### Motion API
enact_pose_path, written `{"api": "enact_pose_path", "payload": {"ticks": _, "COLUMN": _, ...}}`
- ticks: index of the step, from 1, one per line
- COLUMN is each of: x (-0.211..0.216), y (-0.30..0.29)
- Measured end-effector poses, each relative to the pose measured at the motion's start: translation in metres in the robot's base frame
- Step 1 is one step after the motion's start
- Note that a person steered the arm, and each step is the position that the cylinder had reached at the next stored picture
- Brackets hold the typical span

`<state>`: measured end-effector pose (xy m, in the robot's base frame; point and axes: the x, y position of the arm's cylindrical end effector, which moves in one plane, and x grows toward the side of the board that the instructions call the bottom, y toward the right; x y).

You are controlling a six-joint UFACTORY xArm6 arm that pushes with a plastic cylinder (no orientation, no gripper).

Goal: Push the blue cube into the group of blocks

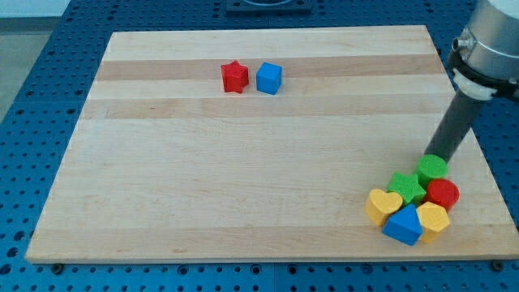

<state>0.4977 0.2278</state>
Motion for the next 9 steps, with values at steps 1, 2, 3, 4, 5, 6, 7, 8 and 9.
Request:
{"api": "enact_pose_path", "payload": {"ticks": 1, "x": 0.011, "y": 0.000}}
{"api": "enact_pose_path", "payload": {"ticks": 2, "x": 0.017, "y": 0.000}}
{"api": "enact_pose_path", "payload": {"ticks": 3, "x": 0.021, "y": 0.004}}
{"api": "enact_pose_path", "payload": {"ticks": 4, "x": -0.034, "y": 0.012}}
{"api": "enact_pose_path", "payload": {"ticks": 5, "x": -0.102, "y": -0.025}}
{"api": "enact_pose_path", "payload": {"ticks": 6, "x": -0.195, "y": -0.052}}
{"api": "enact_pose_path", "payload": {"ticks": 7, "x": -0.263, "y": -0.123}}
{"api": "enact_pose_path", "payload": {"ticks": 8, "x": -0.256, "y": -0.199}}
{"api": "enact_pose_path", "payload": {"ticks": 9, "x": -0.234, "y": -0.223}}
